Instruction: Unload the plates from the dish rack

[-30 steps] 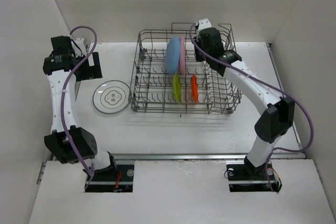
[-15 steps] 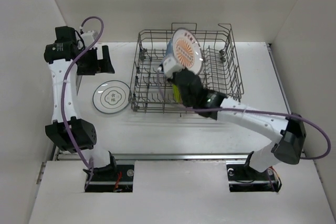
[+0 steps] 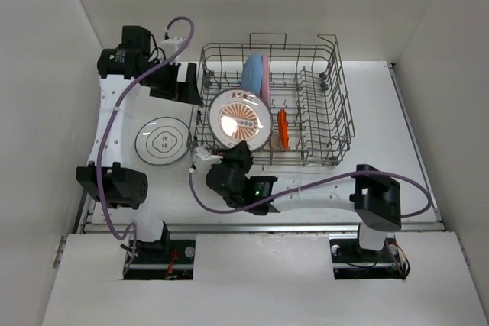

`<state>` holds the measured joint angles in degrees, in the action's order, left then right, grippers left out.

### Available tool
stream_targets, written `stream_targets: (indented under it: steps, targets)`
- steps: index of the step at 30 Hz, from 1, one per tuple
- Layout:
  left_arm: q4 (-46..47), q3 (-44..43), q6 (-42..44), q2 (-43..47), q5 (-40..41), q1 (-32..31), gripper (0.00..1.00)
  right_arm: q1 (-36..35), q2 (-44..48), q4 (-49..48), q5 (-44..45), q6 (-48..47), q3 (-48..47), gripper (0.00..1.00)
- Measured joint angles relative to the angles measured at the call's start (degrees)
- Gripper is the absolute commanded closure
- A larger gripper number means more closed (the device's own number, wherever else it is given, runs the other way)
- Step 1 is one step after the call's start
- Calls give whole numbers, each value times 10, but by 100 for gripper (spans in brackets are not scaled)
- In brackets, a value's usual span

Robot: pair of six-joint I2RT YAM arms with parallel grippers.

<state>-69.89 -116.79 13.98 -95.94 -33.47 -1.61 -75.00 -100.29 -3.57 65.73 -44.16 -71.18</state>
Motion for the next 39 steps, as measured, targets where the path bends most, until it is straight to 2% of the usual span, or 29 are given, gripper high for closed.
stream_targets:
  steps: [8,11,13,15,16,19,20,22,24,26,27,28,29,30,32,39]
  targets:
    - [-3,0,2,-50,33,-73,0,-31,-49,-12,20,-9,-22,100]
    - [-8,0,2,-55,44,-96,5,-32,-51,-18,27,-10,-32,100]
    - [-16,1,2,-58,50,-112,23,-33,-51,-24,29,-10,-36,100]
    - [-24,1,3,-66,54,-125,45,-34,-52,-27,29,-11,-40,100]
    - [-29,1,5,-71,55,-131,65,-35,-53,-29,29,-11,-42,100]
    - [-38,0,-12,-85,32,-142,93,-35,-58,-22,19,0,-44,100]
    - [-41,-3,-22,-87,17,-141,100,-35,-65,-23,20,7,-43,100]
    - [-50,-6,-39,-87,3,-136,100,-39,-78,-37,29,18,-43,100]
    - [-55,-8,-44,-87,0,-133,100,-42,-78,-48,33,21,-44,88]
    - [-59,-10,-44,-86,5,-132,100,-42,-78,-55,36,22,-44,59]
    - [-61,-10,-44,-85,6,-129,100,-42,-78,-56,40,14,-45,33]
    - [-61,-10,-44,-84,7,-129,100,-42,-78,-61,47,12,-46,33]
    - [-60,-10,-44,-82,10,-126,100,-42,-78,-64,55,2,-50,18]
    - [-61,-12,-45,-81,14,-121,100,-42,-78,-71,62,-2,-54,11]
    - [-60,-19,-48,-73,27,-105,100,-40,-76,-83,75,-7,-64,2]
    - [1,-22,-85,4,82,15,100,-38,-42,-154,101,-14,-76,0]
